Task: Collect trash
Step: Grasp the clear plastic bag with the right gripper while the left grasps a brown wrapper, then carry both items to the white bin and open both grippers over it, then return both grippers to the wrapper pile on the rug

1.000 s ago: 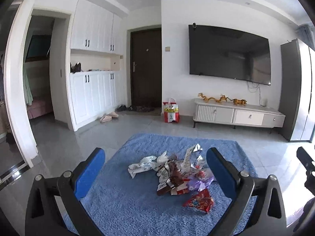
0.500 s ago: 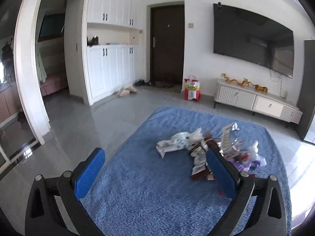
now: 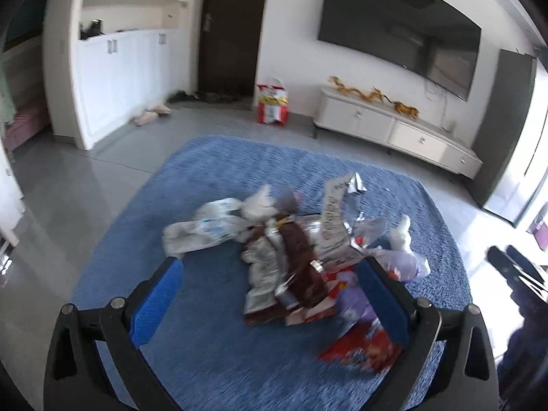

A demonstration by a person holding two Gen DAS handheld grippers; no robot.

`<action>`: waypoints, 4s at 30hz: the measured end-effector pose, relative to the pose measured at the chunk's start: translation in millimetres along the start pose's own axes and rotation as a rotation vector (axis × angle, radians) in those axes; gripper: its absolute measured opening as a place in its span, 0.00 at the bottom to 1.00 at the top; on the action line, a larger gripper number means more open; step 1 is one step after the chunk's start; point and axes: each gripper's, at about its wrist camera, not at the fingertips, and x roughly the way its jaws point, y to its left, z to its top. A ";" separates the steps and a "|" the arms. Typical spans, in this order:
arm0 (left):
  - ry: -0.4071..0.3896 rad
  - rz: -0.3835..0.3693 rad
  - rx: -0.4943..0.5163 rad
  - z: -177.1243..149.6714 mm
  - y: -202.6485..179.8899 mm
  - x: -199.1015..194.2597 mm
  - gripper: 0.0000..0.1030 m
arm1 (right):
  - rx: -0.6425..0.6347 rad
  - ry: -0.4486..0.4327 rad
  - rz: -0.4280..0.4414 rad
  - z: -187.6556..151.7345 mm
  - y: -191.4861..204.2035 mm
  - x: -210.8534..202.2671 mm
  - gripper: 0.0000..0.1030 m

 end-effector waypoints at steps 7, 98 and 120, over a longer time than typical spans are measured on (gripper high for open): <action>0.180 -0.091 -0.095 7.9 8.1 69.7 0.59 | 0.027 0.179 0.127 3.9 12.9 91.2 0.55; 0.158 -0.516 0.271 -34.3 -205.0 -43.3 0.64 | 0.112 0.104 -0.128 -55.3 -135.7 -111.1 0.56; 0.171 -0.285 0.002 -37.6 56.2 10.2 0.68 | -0.058 0.140 0.005 -16.9 4.5 -67.0 0.58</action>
